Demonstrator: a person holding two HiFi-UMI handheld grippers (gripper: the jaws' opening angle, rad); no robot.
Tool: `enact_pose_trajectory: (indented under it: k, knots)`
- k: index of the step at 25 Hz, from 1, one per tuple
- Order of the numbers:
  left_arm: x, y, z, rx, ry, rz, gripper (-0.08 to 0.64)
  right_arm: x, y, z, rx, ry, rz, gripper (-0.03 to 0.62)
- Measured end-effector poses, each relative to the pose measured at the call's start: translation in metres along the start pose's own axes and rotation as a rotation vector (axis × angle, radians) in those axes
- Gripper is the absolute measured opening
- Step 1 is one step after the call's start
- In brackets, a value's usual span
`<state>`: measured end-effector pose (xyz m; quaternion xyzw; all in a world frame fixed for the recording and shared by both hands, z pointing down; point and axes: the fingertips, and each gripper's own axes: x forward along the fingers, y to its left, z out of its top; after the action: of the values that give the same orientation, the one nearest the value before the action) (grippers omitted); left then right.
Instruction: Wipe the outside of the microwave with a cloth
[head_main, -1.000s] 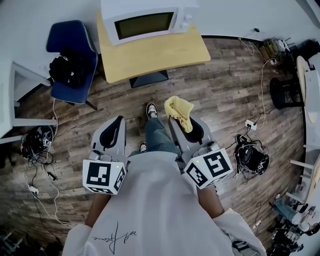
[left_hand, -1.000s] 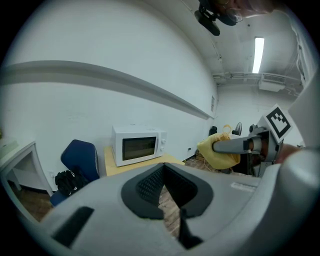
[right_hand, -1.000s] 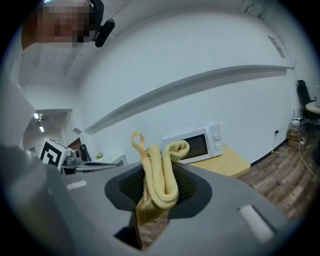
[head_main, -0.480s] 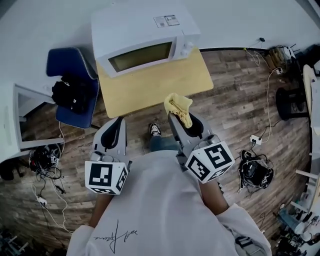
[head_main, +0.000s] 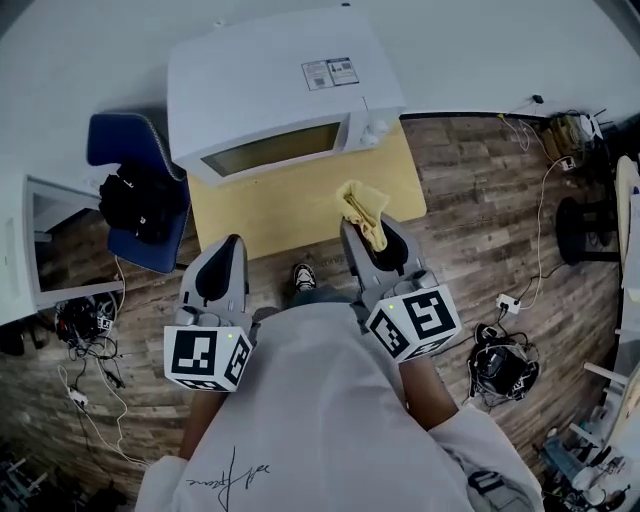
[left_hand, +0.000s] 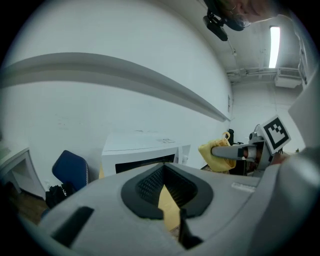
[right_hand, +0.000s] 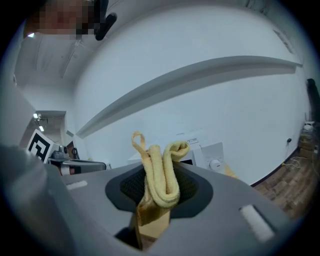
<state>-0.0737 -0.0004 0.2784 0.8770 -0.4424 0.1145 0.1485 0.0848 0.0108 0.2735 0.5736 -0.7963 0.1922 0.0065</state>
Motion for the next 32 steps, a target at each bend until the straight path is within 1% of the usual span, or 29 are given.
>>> enact_pose_trajectory:
  k: [2,4,6,8,10,12,16,22,26,28,30,32]
  knots:
    - [0.008,0.000,0.004,-0.017,-0.014,0.018,-0.005,0.006,-0.021,0.003,0.039,-0.041,-0.011,0.110]
    - [0.012,-0.004,0.007,-0.026,-0.029,0.027,-0.005,0.009,-0.041,0.004,0.043,-0.072,-0.033,0.120]
    - [0.015,-0.009,0.005,-0.014,-0.027,0.034,-0.005,0.011,-0.055,0.005,-0.013,-0.084,-0.048,0.120]
    - [0.019,-0.012,0.002,-0.002,-0.015,0.033,-0.005,0.015,-0.065,0.006,-0.092,-0.079,-0.057,0.120]
    - [0.022,-0.013,-0.001,-0.023,-0.015,0.033,-0.005,0.022,-0.074,0.008,-0.159,-0.075,-0.064,0.120]
    - [0.022,-0.011,-0.002,-0.047,-0.025,0.044,-0.006,0.028,-0.085,0.013,-0.174,-0.087,-0.075,0.120]
    - [0.018,-0.006,0.000,-0.069,-0.051,0.064,-0.006,0.040,-0.110,0.018,-0.143,-0.134,-0.106,0.120]
    - [0.018,-0.007,0.001,-0.069,-0.053,0.030,-0.006,0.064,-0.149,0.025,-0.160,-0.242,-0.187,0.118]
    - [0.017,-0.005,-0.001,-0.085,-0.058,0.011,-0.005,0.073,-0.183,0.027,-0.084,-0.323,-0.276,0.117]
    - [0.014,-0.003,-0.004,-0.088,-0.052,0.005,-0.005,0.075,-0.195,0.026,-0.068,-0.352,-0.323,0.117]
    - [0.012,0.000,-0.005,-0.087,-0.044,0.006,-0.005,0.079,-0.201,0.023,-0.052,-0.370,-0.345,0.114]
    - [0.010,0.005,-0.004,-0.087,-0.041,0.012,-0.005,0.086,-0.204,0.019,-0.027,-0.386,-0.341,0.114]
